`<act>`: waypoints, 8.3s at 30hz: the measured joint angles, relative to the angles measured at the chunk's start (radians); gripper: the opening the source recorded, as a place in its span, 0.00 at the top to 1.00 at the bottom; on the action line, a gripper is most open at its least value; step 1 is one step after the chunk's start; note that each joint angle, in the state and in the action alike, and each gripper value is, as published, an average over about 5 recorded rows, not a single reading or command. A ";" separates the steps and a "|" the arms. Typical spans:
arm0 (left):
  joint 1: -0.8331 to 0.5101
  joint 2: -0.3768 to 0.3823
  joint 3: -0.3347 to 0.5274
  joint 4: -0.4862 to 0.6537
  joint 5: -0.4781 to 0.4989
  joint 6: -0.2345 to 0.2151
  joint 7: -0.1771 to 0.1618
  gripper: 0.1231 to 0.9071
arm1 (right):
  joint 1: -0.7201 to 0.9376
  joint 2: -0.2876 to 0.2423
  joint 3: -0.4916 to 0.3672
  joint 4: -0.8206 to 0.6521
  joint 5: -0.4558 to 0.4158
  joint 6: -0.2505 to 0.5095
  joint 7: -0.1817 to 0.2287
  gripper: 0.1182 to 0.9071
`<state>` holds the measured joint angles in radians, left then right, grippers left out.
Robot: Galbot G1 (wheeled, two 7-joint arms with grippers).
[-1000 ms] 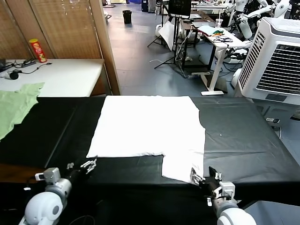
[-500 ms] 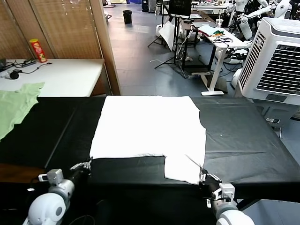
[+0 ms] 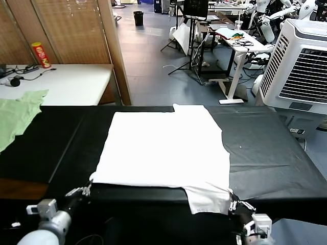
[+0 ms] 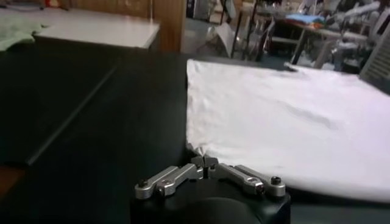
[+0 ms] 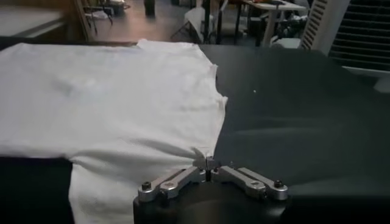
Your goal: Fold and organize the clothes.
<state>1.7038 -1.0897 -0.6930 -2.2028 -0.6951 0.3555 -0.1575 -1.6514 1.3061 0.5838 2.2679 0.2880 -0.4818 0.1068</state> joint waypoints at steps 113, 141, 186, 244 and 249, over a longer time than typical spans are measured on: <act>0.103 0.084 -0.035 -0.021 0.167 0.223 -0.056 0.47 | -0.079 -0.119 0.045 0.052 0.074 -0.159 0.001 0.36; -0.830 0.112 0.287 0.511 -0.045 0.316 -0.014 0.14 | 0.936 -0.136 -0.284 -0.733 0.167 -0.128 0.038 0.14; -1.087 0.031 0.415 0.897 0.013 0.322 0.046 1.00 | 1.160 -0.008 -0.361 -1.134 0.144 -0.026 -0.078 1.00; -0.213 0.179 0.005 0.066 -0.037 0.374 -0.041 0.25 | 0.478 -0.264 -0.143 -0.264 0.270 -0.210 0.055 0.20; -0.309 0.147 0.042 0.136 -0.082 0.339 -0.068 0.14 | 0.572 -0.207 -0.173 -0.365 0.242 -0.182 0.081 0.14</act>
<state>1.3951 -0.9424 -0.6505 -2.0668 -0.7769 0.6949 -0.2252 -1.0795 1.0990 0.4110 1.9026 0.5299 -0.6633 0.1876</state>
